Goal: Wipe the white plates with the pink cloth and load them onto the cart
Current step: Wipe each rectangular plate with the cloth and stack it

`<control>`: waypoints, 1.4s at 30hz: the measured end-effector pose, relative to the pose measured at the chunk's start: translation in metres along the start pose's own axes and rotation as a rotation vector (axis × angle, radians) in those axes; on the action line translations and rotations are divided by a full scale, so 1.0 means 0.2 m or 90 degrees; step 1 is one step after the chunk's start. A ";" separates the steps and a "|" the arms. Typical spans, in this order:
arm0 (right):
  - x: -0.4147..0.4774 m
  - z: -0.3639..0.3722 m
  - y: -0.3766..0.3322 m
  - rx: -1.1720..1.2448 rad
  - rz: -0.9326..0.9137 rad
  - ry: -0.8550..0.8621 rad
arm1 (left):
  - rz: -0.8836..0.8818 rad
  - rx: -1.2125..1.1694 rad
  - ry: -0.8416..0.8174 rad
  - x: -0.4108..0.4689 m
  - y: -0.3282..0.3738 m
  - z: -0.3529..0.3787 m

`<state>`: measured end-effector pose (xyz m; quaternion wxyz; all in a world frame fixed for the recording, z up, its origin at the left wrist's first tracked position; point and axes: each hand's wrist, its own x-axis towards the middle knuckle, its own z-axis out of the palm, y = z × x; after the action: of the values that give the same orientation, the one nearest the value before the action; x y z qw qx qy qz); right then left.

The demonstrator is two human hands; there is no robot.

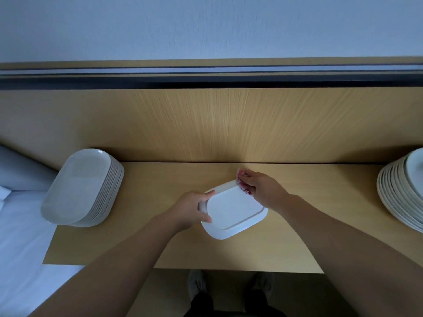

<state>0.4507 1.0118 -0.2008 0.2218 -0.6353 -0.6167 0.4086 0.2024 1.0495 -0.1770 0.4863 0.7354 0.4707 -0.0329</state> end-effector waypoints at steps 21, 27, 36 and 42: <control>-0.34 0.26 0.02 -0.048 0.151 0.229 | -0.077 -0.085 0.091 -0.11 -0.09 0.16; -0.34 0.46 -0.06 -0.040 0.181 0.293 | -0.086 -0.144 0.140 -0.09 -0.04 0.21; -0.51 0.63 -0.13 -0.086 0.054 0.144 | -0.068 -0.079 0.149 -0.09 -0.04 0.21; -0.40 0.43 -0.10 -0.258 -0.100 0.222 | -0.027 0.002 0.121 -0.08 -0.03 0.19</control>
<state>0.3781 0.9181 -0.2137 0.2235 -0.6778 -0.6857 0.1429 0.2044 1.0114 -0.1924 0.4372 0.7259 0.5304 0.0257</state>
